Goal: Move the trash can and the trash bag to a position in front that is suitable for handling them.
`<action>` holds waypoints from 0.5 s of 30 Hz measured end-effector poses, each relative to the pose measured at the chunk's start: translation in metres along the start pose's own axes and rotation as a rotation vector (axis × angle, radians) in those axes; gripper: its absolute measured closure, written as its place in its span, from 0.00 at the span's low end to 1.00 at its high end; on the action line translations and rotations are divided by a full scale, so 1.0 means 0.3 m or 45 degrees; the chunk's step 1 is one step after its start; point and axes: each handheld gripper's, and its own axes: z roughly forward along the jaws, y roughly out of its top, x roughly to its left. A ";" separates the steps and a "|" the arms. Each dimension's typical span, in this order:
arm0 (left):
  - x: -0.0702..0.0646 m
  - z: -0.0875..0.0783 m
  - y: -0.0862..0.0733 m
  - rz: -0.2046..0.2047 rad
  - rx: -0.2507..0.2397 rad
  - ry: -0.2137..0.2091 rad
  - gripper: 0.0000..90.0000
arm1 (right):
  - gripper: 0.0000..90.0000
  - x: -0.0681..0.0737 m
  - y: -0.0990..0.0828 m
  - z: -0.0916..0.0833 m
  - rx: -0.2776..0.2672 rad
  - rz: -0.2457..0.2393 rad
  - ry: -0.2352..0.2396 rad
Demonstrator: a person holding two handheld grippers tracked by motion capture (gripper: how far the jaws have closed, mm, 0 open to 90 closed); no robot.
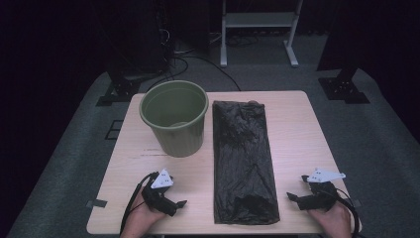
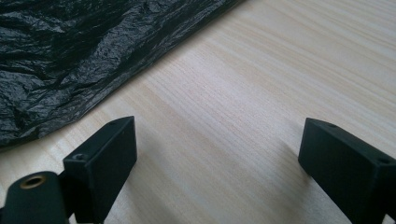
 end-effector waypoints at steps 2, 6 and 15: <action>0.000 0.000 0.000 0.001 0.001 0.000 0.00 | 0.11 0.000 0.000 0.000 -0.001 0.002 0.000; 0.000 0.000 0.000 -0.001 0.000 0.001 0.00 | 0.11 0.002 0.001 0.000 0.002 0.005 -0.003; 0.000 -0.001 0.000 -0.002 0.001 0.002 0.00 | 0.13 0.020 0.022 -0.005 -0.001 0.017 0.027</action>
